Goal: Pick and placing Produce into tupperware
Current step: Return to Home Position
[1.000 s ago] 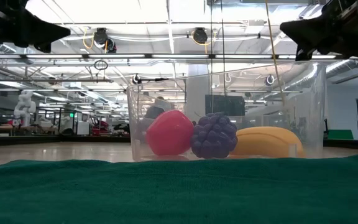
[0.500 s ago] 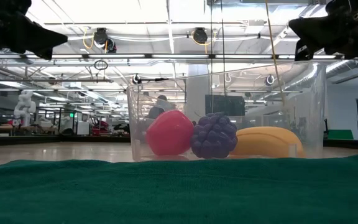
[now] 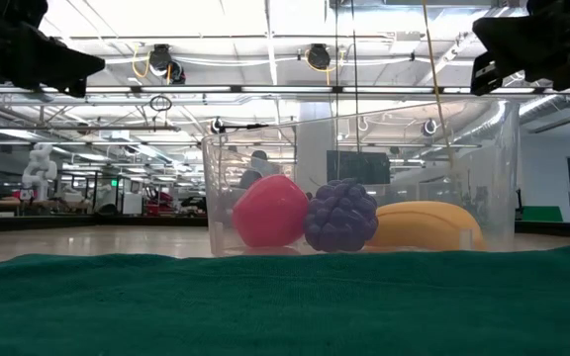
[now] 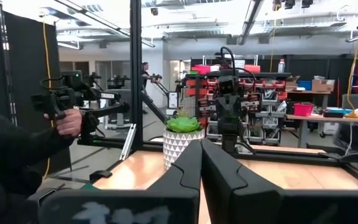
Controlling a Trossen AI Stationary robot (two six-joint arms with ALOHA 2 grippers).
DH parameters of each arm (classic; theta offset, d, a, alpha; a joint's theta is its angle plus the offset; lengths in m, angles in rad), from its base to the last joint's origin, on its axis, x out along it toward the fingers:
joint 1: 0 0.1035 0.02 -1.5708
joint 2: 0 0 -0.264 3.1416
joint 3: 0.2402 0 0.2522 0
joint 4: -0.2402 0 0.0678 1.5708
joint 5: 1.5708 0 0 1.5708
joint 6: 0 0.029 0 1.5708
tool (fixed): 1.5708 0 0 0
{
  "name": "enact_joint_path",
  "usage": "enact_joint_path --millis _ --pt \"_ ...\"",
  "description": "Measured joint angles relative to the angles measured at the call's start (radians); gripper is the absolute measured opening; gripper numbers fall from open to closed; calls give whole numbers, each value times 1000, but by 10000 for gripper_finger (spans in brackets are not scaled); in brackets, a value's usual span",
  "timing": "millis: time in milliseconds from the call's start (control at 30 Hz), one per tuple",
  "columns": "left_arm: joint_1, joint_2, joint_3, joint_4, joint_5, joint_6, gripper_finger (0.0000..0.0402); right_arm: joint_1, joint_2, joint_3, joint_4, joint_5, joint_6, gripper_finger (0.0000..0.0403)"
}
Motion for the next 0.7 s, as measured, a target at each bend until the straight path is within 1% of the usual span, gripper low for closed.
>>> enact_joint_path --millis 133,267,367,467,700 --pt "0 0 -1 14 -29 5 0 -1 0 0 0 30 11 0" --pt "0 0 -1 10 -76 7 0 -1 0 0 -5 96 24 0" --pt "0 -1 -1 10 -100 7 0 -1 0 0 -9 127 14 0" --pt "0 -1 -1 4 -106 14 0 -2 0 0 -22 186 5 0" --pt "0 -1 -1 -9 -125 16 0 -5 0 0 -50 262 -24 0"
